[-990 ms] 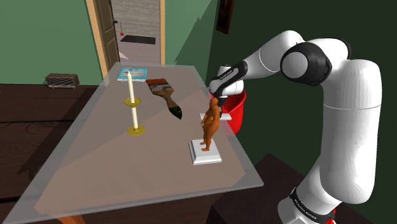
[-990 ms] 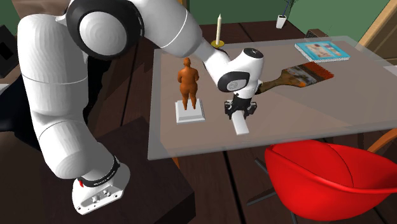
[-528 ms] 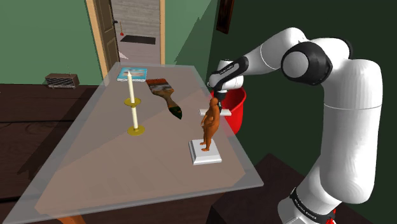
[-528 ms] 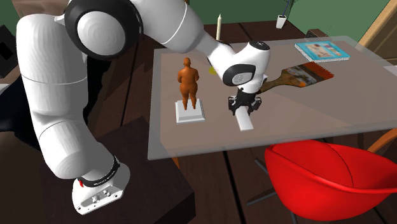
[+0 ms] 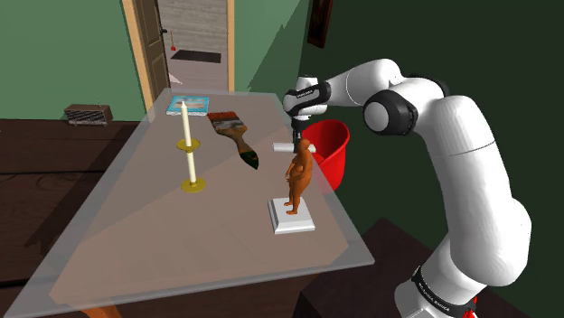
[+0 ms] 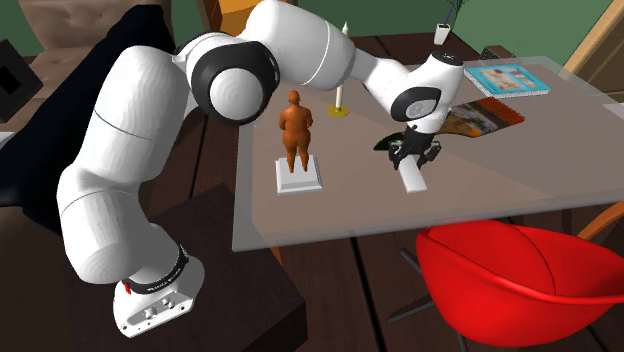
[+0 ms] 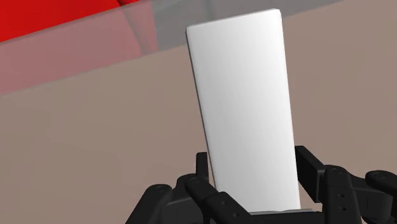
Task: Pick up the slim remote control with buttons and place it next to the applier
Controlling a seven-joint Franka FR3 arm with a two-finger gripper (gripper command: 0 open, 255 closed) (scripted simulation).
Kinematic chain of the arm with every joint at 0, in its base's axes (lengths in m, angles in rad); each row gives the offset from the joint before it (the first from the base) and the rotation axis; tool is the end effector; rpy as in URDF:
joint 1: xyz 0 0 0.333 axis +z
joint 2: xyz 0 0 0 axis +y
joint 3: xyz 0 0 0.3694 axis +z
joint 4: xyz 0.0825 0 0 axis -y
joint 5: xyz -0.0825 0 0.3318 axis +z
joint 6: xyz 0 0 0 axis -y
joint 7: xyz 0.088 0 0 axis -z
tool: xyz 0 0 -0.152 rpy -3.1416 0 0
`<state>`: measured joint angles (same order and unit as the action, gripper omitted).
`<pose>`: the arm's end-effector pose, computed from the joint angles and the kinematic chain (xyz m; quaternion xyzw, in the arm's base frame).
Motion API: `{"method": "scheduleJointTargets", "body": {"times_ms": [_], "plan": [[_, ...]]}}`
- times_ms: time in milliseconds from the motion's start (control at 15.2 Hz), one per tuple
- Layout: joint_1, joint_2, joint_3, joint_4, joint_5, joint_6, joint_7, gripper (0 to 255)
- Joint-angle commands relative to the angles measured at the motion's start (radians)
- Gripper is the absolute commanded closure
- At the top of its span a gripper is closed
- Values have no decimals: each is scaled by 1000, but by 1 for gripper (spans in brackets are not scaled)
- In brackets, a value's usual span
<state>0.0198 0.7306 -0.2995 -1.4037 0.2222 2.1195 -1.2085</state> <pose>0.7076 -0.1341 0.3071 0.9029 0.4298 0.0047 0.0092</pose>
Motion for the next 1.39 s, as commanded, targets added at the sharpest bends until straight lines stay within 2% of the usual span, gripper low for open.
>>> {"method": "scheduleJointTargets", "body": {"times_ms": [0, 1056, 1320], "plan": [[-35, 108, 10, 186, 9, -77, 5, 255], [-46, 226, 33, 174, 32, 54, -6, 255], [-47, 234, 34, 175, 33, 60, -6, 255]]}}
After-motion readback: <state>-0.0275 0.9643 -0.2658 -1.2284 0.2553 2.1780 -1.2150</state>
